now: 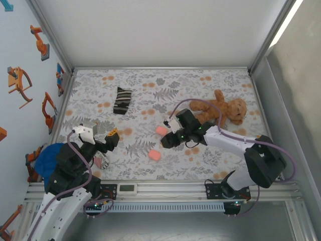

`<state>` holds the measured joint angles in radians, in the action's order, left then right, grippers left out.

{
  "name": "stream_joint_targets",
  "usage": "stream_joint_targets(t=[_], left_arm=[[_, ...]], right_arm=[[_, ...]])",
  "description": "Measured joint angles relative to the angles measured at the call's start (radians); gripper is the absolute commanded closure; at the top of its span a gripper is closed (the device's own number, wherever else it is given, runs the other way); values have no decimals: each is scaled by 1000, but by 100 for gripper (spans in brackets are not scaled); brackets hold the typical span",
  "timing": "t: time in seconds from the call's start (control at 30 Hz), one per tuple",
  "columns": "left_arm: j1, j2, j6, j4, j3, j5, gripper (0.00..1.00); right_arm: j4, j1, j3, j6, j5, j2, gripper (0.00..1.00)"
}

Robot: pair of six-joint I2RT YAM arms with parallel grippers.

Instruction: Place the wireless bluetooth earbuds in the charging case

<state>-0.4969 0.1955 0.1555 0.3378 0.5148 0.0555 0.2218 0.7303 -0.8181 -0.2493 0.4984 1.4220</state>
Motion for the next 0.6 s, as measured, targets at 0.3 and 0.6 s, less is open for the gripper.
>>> stream_joint_targets(t=[0.3,0.6], left_arm=[[0,84,5,-18,0,142,4],[16,240,-18,-55,18,294,4]], right_arm=[[77,-102,-26,74,-137,-231,35],[83,-261,-6,136,-273,-389,9]])
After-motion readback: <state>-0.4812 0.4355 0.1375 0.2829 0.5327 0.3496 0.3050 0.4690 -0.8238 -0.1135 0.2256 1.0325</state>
